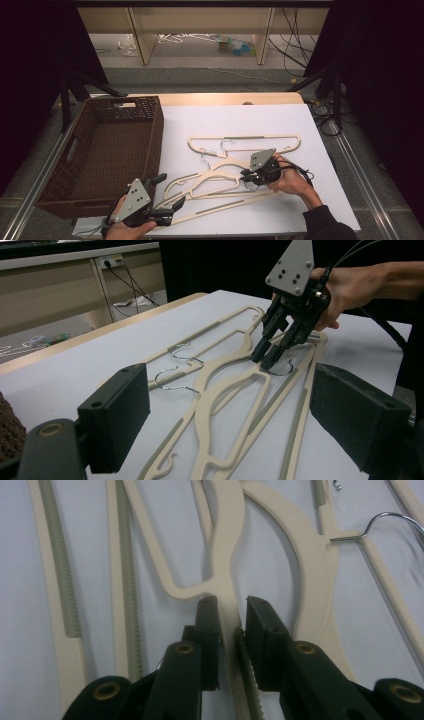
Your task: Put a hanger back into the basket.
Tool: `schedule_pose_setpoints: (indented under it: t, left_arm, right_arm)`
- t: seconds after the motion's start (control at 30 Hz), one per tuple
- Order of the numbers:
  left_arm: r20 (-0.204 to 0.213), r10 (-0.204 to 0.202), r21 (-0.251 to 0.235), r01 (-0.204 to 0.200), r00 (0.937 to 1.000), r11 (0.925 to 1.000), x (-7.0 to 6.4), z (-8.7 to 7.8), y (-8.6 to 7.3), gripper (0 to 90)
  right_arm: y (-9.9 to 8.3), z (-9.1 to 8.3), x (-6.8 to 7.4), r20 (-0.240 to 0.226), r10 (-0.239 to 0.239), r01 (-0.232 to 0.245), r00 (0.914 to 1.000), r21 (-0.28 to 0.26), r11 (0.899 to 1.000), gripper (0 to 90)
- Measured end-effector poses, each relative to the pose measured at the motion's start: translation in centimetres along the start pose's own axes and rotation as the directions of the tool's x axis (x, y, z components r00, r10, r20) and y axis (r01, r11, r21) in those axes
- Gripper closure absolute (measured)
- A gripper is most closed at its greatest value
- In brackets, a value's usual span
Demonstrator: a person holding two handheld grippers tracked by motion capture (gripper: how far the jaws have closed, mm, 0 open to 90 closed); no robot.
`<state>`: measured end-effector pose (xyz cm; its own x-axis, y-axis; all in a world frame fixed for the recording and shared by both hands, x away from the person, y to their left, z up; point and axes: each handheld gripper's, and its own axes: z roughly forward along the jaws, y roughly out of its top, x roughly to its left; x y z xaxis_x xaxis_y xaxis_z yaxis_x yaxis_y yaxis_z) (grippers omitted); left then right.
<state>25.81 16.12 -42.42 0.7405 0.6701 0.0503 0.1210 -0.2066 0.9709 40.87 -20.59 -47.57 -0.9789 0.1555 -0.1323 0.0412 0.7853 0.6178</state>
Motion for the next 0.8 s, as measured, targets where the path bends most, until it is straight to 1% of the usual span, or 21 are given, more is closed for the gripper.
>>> schedule_pose_setpoints:
  t: [0.17,0.2,0.27,0.3,0.33,0.37,0.4,0.43,0.47,0.5,0.53,0.57,0.6,0.63,0.67,0.7,0.73,0.77,0.8]
  left_arm:
    - [-0.001,-0.007,0.006,0.007,1.0000,1.0000,-0.1,0.1,0.0,16.2]
    - [0.000,-0.009,0.003,0.009,1.0000,1.0000,-0.1,0.2,0.0,16.2]
    - [-0.002,-0.016,0.016,0.016,0.9999,0.9997,-0.2,0.4,-0.1,16.3]
    - [-0.003,-0.011,0.027,0.011,0.9999,0.9996,-0.2,0.5,-0.1,16.3]
    - [-0.003,-0.011,0.027,0.011,0.9999,0.9996,-0.2,0.5,-0.1,16.5]
    - [-0.006,-0.005,0.052,0.006,1.0000,0.9986,-0.3,1.1,-0.2,16.9]
    - [-0.010,-0.012,0.073,0.013,0.9999,0.9973,-0.4,1.4,-0.2,17.3]
    - [-0.004,-0.021,0.079,0.021,0.9998,0.9967,-0.4,1.8,-0.2,17.8]
    - [-0.002,-0.026,0.096,0.026,0.9997,0.9951,-0.4,2.3,-0.3,18.3]
    - [0.002,-0.016,0.117,0.015,0.9999,0.9930,-0.4,2.8,-0.3,19.4]
    - [0.008,-0.005,0.142,0.004,1.0000,0.9898,-0.5,3.5,-0.4,20.8]
    - [0.008,-0.005,0.142,0.004,1.0000,0.9898,-0.5,3.5,-0.4,21.4]
    - [0.015,-0.007,0.171,0.005,0.9999,0.9852,-0.5,4.3,-0.6,22.2]
    - [0.026,-0.011,0.207,0.006,0.9996,0.9782,-0.5,5.1,-0.8,22.2]
    - [0.046,-0.007,0.244,-0.004,0.9989,0.9696,-0.3,5.9,-0.9,25.4]
    - [0.041,-0.034,0.297,0.020,0.9986,0.9546,-0.2,7.4,-1.2,25.4]
    - [0.029,-0.014,0.321,0.004,0.9995,0.9472,0.0,8.0,-1.4,25.5]
    - [-0.003,-0.003,0.337,0.004,1.0000,0.9417,0.1,8.6,-1.5,26.1]
    - [-0.015,-0.007,0.351,0.012,0.9999,0.9365,0.3,9.2,-1.7,26.8]
  right_arm:
    - [0.2,-0.7,0.2,-0.004,-0.001,0.001,1.0000,0.001,1.000,77.4]
    - [0.3,-0.8,0.2,-0.002,-0.007,0.007,1.0000,0.007,1.000,77.5]
    - [0.6,-1.1,0.4,0.006,-0.021,0.021,0.9998,0.015,1.000,77.7]
    - [0.8,-1.4,0.5,0.002,-0.021,0.021,0.9998,0.021,1.000,77.8]
    - [0.9,-1.6,0.6,0.009,-0.029,0.029,0.9995,0.017,0.999,77.9]
    - [1.1,-1.9,0.7,0.007,-0.035,0.035,0.9994,0.014,0.999,78.1]
    - [1.1,-2.3,0.9,0.009,-0.036,0.036,0.9993,0.011,0.999,78.4]
    - [1.2,-2.6,1.1,0.007,-0.038,0.038,0.9992,0.013,0.999,78.6]
    - [1.3,-2.8,1.3,0.012,-0.044,0.043,0.9990,0.013,0.999,78.8]
    - [1.3,-3.0,1.6,0.005,-0.043,0.042,0.9991,0.019,0.999,78.9]
    - [1.4,-3.2,1.7,0.008,-0.054,0.054,0.9985,0.021,0.998,79.1]
    - [1.4,-3.4,1.9,0.013,-0.050,0.050,0.9986,0.024,0.998,79.2]
    - [1.4,-3.5,2.0,0.011,-0.056,0.056,0.9984,0.027,0.998,79.3]
    - [1.4,-3.5,2.0,0.011,-0.056,0.056,0.9984,0.027,0.998,79.3]
    - [1.4,-3.6,2.2,0.014,-0.055,0.055,0.9984,0.033,0.998,79.5]
    - [1.4,-3.6,2.3,0.014,-0.056,0.055,0.9984,0.036,0.998,79.5]
    - [1.4,-3.6,2.3,0.012,-0.055,0.055,0.9984,0.036,0.998,79.5]
    - [1.4,-3.6,2.4,0.016,-0.055,0.054,0.9984,0.033,0.998,79.5]
    - [1.4,-3.7,2.4,0.017,-0.058,0.057,0.9982,0.034,0.998,79.5]
